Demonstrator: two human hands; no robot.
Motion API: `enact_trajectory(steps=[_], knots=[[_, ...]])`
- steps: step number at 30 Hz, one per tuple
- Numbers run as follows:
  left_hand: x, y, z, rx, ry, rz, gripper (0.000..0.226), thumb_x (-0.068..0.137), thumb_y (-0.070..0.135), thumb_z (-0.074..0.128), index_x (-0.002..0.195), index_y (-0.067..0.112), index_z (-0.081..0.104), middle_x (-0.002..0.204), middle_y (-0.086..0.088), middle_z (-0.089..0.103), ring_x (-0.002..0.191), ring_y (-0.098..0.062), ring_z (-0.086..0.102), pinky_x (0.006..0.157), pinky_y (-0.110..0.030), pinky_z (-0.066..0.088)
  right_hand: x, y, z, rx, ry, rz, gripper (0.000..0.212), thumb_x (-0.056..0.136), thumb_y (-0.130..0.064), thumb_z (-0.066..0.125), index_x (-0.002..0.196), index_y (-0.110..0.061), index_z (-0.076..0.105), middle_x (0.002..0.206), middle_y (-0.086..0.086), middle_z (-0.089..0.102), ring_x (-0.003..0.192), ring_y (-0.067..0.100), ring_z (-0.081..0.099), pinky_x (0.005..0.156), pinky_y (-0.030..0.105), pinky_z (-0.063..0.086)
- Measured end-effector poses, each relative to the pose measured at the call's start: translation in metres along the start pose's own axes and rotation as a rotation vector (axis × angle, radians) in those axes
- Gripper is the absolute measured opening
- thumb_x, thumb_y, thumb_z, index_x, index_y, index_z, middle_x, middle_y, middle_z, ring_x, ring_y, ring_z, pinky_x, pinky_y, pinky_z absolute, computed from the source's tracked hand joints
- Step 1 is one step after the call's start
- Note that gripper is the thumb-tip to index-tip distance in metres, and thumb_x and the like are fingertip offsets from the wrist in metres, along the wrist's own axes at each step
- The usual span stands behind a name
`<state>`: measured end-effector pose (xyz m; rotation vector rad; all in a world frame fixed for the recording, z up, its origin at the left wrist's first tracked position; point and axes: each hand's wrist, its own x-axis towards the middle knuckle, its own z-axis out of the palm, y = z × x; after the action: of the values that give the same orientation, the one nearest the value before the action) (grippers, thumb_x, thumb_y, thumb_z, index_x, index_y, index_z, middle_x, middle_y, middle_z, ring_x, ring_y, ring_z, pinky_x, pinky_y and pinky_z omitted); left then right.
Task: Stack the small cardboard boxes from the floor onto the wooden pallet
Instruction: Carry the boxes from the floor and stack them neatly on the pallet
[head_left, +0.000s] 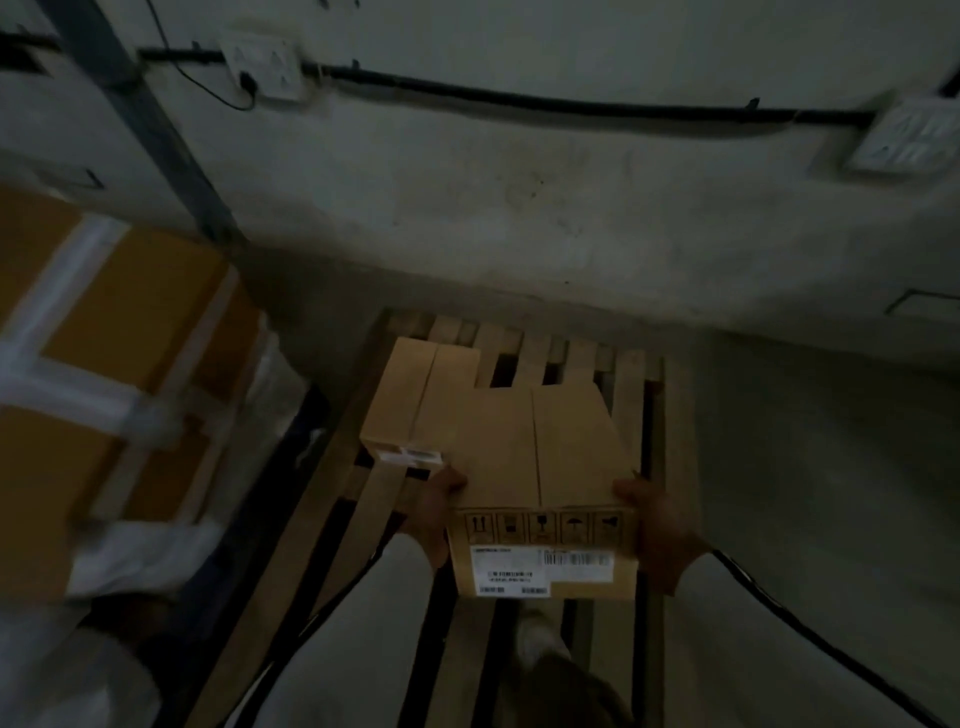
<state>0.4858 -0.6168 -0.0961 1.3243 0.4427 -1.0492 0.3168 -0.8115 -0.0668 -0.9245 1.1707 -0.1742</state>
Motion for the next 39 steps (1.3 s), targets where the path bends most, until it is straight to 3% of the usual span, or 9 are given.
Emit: enact_trajectory(steps=[6,10,15,17,20,23,27,31,39], knots=[[0.213,-0.031,0.027,0.008,-0.054,0.058,0.048,0.081,0.026,0.061,0.124,0.006,0.066,0.113,-0.02,0.072,0.102,-0.04,0.067,0.074,-0.045,0.057,0.202,0.044,-0.012,0.074,-0.009,-0.059,0.031,0.099,-0.019,0.05,0.126,-0.01,0.062,0.108,0.018,0.072,0.094,0.04,0.067,0.073,0.045,0.054],[0.327,-0.059,0.022,0.069,-0.041,0.163,0.058,0.07,0.018,0.06,0.128,0.01,0.064,0.119,-0.018,0.069,0.105,-0.039,0.065,0.08,-0.045,0.057,0.31,0.094,-0.012,0.13,-0.084,-0.083,0.03,0.096,-0.01,0.045,0.117,-0.016,0.065,0.104,0.015,0.073,0.092,0.04,0.067,0.069,0.044,0.056],[0.384,-0.102,-0.006,0.203,0.032,0.313,0.056,0.079,0.004,0.058,0.127,0.032,0.067,0.127,-0.009,0.067,0.114,-0.033,0.062,0.099,-0.052,0.053,0.382,0.178,-0.012,0.018,-0.052,-0.141,0.046,0.097,-0.008,0.052,0.139,-0.026,0.055,0.138,0.013,0.062,0.123,0.036,0.058,0.104,0.054,0.048],[0.387,-0.118,-0.006,0.169,0.114,0.391,0.046,0.088,0.001,0.06,0.125,0.027,0.066,0.125,-0.011,0.067,0.11,-0.031,0.063,0.094,-0.047,0.055,0.39,0.188,-0.009,-0.177,-0.021,-0.3,0.048,0.1,-0.008,0.056,0.143,-0.027,0.046,0.149,0.017,0.05,0.133,0.034,0.051,0.114,0.052,0.039],[0.381,-0.151,0.0,0.18,0.309,0.583,0.039,0.089,0.023,0.075,0.124,0.033,0.061,0.131,-0.017,0.062,0.116,-0.034,0.061,0.1,-0.053,0.051,0.382,0.17,-0.001,-0.957,0.057,-0.596,0.077,0.103,-0.035,0.05,0.161,-0.012,0.006,0.169,0.013,0.002,0.155,0.028,0.009,0.125,0.037,0.008],[0.371,-0.193,0.006,0.886,0.67,0.793,0.08,0.086,0.063,0.064,0.147,0.014,0.046,0.151,-0.017,0.044,0.136,-0.036,0.044,0.116,-0.053,0.029,0.378,0.141,0.019,-1.493,0.044,-0.881,0.079,0.1,-0.058,0.024,0.159,-0.023,-0.016,0.162,0.003,-0.027,0.153,0.027,-0.021,0.122,0.046,-0.012],[0.362,-0.209,0.006,1.63,0.425,1.258,0.087,0.09,0.071,0.05,0.155,0.014,0.039,0.161,-0.011,0.034,0.147,-0.032,0.035,0.114,-0.058,0.026,0.417,0.106,0.058,-1.743,-0.137,-1.055,0.072,0.1,-0.057,0.026,0.161,-0.027,0.002,0.168,0.006,-0.015,0.155,0.035,-0.009,0.121,0.055,-0.006],[0.381,-0.195,0.0,1.815,0.266,1.513,0.069,0.093,0.048,0.056,0.154,0.022,0.04,0.166,-0.002,0.023,0.149,-0.024,0.034,0.113,-0.052,0.027,0.452,0.08,0.09,-1.778,-0.141,-0.87,0.074,0.101,-0.064,0.019,0.161,-0.031,-0.008,0.168,0.001,-0.017,0.154,0.029,-0.015,0.122,0.057,-0.005],[0.426,-0.149,-0.014,1.773,0.348,1.444,0.056,0.1,0.043,0.044,0.152,0.024,0.044,0.162,0.001,0.035,0.148,-0.021,0.035,0.118,-0.055,0.023,0.498,0.056,0.138,-1.76,-0.098,-0.854,0.075,0.096,-0.072,0.012,0.16,-0.036,-0.004,0.168,-0.004,-0.016,0.155,0.023,-0.015,0.122,0.056,-0.007]])
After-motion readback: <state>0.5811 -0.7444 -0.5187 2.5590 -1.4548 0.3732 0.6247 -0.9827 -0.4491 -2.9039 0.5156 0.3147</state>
